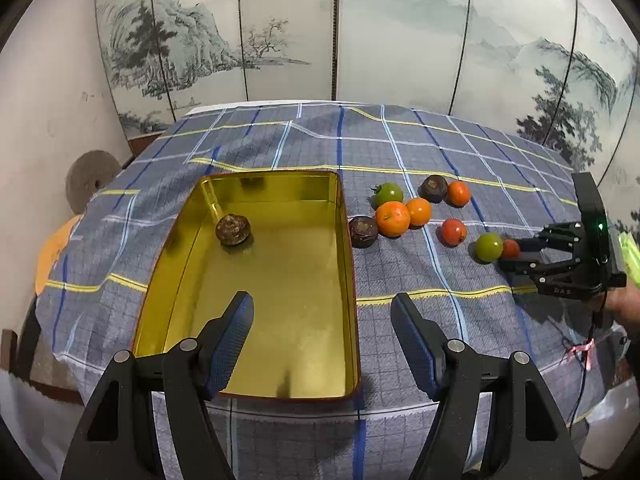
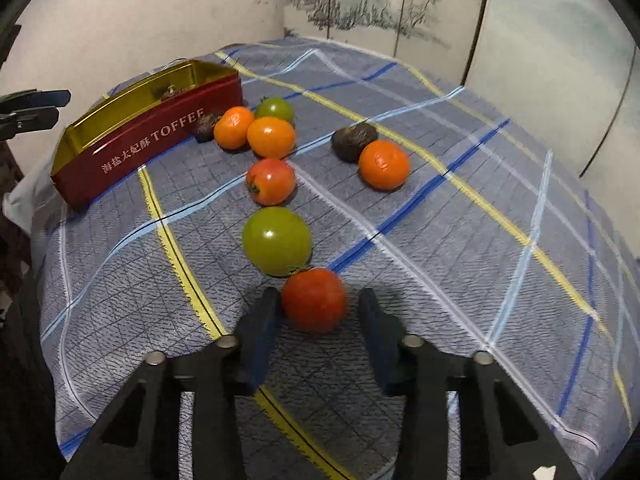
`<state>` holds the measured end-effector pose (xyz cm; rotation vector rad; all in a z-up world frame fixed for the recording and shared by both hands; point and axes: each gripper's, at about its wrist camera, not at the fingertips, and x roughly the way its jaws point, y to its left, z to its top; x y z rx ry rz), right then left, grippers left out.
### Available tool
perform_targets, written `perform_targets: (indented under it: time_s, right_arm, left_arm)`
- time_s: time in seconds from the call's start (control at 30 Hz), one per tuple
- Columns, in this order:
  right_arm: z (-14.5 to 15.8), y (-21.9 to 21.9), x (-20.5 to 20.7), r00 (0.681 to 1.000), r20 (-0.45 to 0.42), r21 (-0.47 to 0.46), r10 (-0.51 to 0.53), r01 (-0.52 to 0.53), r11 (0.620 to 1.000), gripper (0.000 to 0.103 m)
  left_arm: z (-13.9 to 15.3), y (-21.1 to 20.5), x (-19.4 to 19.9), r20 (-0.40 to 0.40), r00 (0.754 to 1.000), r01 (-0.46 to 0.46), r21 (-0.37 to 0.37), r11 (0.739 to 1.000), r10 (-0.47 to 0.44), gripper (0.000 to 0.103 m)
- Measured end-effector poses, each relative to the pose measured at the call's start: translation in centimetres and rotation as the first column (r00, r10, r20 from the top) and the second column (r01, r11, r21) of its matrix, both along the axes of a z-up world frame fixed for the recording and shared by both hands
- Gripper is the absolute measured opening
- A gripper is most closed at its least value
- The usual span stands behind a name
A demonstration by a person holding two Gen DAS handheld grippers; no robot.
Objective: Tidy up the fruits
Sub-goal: 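Grasp the red tomato with the right gripper, then carry the red tomato into the gold tin and open the right gripper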
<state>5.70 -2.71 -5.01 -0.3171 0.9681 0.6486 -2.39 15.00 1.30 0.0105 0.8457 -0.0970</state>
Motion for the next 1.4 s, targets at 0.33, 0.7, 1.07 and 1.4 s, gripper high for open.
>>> perform_targets:
  time_s: [0.33,0.7,1.07,1.4]
  right_arm:
    - [3.1,-0.7,-4.1,0.997,0.012,0.098,-0.073,0.071,0.993,0.028]
    - [11.0,11.6,-2.1,0.988,0.068,0.255,0.139,-0.152,0.955,0.028]
    - [4.9,27.2,3.1,0.962,-0.1,0.144,0.253,-0.238,0.961,0.028]
    - [1.8,30.9,5.2,0.966,-0.151,0.081,0.21,-0.199,0.977,0.029]
  left_arm:
    - [-0.1,3.3,-1.4,0.031,0.995,-0.095,-0.038,0.995,0.097,0.072]
    - [0.2,6.5,-3.8,0.071,0.979,-0.196,0.042,0.98,0.192,0.072]
    - [0.2,10.0,-5.1,0.078,0.96,-0.274,0.084,0.958,0.268,0.072]
    - [-1.3,11.0,-4.8,0.044,0.963,-0.267,0.047,0.962,0.265,0.072]
